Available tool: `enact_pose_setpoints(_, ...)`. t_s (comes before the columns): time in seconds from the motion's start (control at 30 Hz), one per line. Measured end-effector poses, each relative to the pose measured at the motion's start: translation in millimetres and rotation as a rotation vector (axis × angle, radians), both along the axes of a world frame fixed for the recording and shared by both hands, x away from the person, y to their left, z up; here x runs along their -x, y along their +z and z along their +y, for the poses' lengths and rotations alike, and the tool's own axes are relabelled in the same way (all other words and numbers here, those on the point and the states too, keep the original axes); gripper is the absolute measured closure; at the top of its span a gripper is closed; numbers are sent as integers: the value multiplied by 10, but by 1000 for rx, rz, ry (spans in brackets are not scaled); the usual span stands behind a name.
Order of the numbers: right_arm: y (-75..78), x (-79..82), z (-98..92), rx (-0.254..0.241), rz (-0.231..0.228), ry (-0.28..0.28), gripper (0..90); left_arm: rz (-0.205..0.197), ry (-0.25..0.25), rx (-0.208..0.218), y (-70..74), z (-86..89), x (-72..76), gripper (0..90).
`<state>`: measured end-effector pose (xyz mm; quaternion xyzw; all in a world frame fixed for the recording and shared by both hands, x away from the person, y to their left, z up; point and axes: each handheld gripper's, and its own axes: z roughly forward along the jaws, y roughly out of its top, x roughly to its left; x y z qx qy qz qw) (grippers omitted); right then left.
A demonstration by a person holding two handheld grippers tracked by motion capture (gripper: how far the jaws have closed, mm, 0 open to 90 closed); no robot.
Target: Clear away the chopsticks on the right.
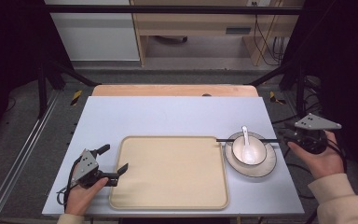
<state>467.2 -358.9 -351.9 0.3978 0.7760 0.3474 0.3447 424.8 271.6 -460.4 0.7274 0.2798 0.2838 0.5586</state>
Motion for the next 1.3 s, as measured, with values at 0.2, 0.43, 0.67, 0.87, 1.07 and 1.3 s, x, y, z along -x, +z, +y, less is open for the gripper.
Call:
enact_pose_setpoints(0.2, -317, -321, -164, -19, 143, -60, 853, -3, 1, -5, -2, -5, 2, 30)
enact_pose_setpoints(0.43, -642, -598, -138, 8, 248, -101, 900, -4, 1, -6, -7, 7, -3, 32)
enact_pose_setpoints(0.67, -765, -752, -146, 29, 303, -120, 900, 0, -4, -5, -10, -1, 0, 35)
enact_pose_setpoints(0.87, -824, -778, -178, 41, 325, -125, 900, 4, -2, -5, -20, 4, -3, 35)
enact_pose_setpoints(1.07, -868, -768, -200, 36, 342, -116, 900, 5, -5, -10, -21, -4, -3, 38)
enact_pose_setpoints(1.3, -880, -648, -211, 49, 367, -118, 900, 9, -8, -12, -29, -8, -2, 40)
